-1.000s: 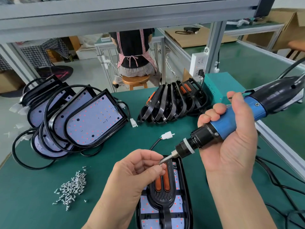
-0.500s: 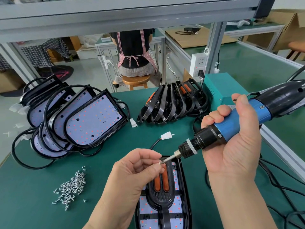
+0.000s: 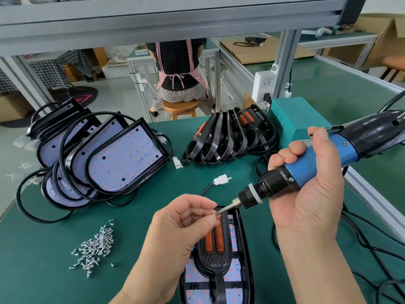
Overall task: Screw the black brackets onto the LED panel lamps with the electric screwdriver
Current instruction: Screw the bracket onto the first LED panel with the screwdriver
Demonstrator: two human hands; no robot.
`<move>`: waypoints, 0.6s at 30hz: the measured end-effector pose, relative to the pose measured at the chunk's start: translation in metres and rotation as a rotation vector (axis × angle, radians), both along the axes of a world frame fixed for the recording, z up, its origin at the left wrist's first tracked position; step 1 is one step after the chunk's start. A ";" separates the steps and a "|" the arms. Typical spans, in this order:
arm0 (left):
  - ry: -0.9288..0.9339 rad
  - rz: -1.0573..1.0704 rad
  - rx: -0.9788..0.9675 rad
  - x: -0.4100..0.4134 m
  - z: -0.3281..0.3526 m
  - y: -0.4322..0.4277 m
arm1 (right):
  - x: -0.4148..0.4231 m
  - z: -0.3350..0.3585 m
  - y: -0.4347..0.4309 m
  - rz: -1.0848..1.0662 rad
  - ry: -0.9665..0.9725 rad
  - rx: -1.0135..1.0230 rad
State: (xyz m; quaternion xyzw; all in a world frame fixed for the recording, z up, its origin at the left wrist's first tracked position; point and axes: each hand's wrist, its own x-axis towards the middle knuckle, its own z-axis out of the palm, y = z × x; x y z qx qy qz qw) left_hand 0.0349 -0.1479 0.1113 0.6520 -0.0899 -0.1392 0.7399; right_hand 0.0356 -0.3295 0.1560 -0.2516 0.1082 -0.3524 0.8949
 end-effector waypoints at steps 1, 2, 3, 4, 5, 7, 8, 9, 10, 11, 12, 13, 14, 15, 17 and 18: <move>-0.007 0.004 0.015 0.000 0.000 0.000 | 0.000 0.000 0.000 -0.003 0.005 0.000; -0.015 0.008 0.030 0.000 -0.001 0.000 | 0.001 0.000 0.001 -0.002 0.010 0.001; -0.023 0.013 0.044 0.000 -0.001 0.000 | 0.001 0.000 0.001 -0.003 0.017 0.001; -0.032 0.020 0.058 0.000 -0.001 -0.001 | 0.001 0.000 0.002 -0.008 0.025 0.001; -0.049 0.030 0.076 -0.001 -0.001 -0.001 | 0.001 0.000 0.002 -0.016 0.034 -0.001; -0.122 0.059 0.140 -0.001 -0.003 -0.003 | 0.002 0.000 0.003 -0.038 0.052 -0.003; -0.176 0.080 0.185 -0.001 -0.005 -0.004 | 0.003 0.000 0.003 -0.051 0.066 0.001; -0.236 0.106 0.232 -0.001 -0.006 -0.006 | 0.004 0.000 0.002 -0.067 0.084 0.006; -0.295 0.132 0.275 -0.001 -0.008 -0.007 | 0.006 0.000 0.001 -0.083 0.105 0.013; -0.347 0.155 0.312 -0.001 -0.009 -0.009 | 0.008 -0.001 0.000 -0.095 0.126 0.023; -0.389 0.174 0.340 -0.001 -0.011 -0.011 | 0.010 -0.002 0.000 -0.105 0.142 0.036; -0.426 0.188 0.364 0.000 -0.012 -0.012 | 0.012 -0.003 -0.001 -0.116 0.154 0.049; -0.465 0.198 0.388 0.001 -0.012 -0.014 | 0.014 -0.005 -0.001 -0.127 0.163 0.056; -0.505 0.203 0.413 0.002 -0.013 -0.015 | 0.016 -0.006 -0.001 -0.139 0.166 0.056; -0.581 0.197 0.464 0.004 -0.013 -0.016 | 0.017 -0.010 0.000 -0.170 0.158 0.037; -0.617 0.190 0.490 0.005 -0.014 -0.016 | 0.017 -0.011 0.001 -0.189 0.150 0.017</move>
